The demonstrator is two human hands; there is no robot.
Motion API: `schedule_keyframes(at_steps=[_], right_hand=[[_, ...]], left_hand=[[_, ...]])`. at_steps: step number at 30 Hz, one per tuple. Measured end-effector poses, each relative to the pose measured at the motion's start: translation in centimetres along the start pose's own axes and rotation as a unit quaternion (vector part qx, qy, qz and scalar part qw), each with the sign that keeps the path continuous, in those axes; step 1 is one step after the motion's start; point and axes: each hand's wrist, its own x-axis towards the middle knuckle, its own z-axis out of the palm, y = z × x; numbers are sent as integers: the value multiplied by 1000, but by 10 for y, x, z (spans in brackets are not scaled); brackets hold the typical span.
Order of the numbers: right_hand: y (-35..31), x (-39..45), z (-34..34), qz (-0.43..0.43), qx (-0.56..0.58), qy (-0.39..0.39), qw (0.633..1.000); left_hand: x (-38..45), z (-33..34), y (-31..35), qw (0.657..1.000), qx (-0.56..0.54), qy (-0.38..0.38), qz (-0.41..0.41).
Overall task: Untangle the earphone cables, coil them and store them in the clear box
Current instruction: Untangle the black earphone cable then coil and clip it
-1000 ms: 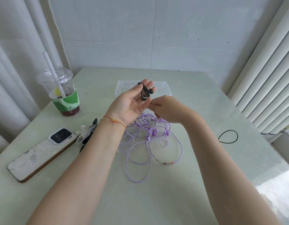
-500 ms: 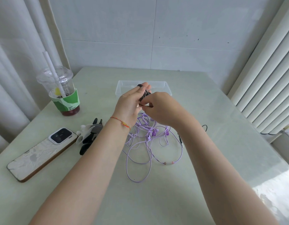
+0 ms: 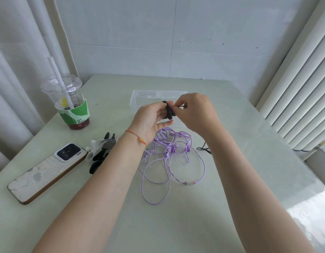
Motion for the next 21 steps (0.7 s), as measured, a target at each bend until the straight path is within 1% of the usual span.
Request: schedule_keyframes(at_steps=[4, 10, 14, 18, 21], right_hand=[[0, 1, -1, -6, 27, -7, 1000], [5, 3, -10, -15, 51, -26, 998], [9, 5, -13, -19, 82, -22, 996], [14, 5, -9, 3, 143, -37, 989], [17, 3, -7, 26, 160, -72, 984]], left_hand=[[-5, 4, 2, 994, 104, -8, 15], [-8, -4, 5, 981, 160, -112, -14], [-12, -7, 7, 981, 123, -150, -27], [-16, -7, 14, 979, 27, -193, -56], [-16, -9, 18, 972, -54, -218, -64]])
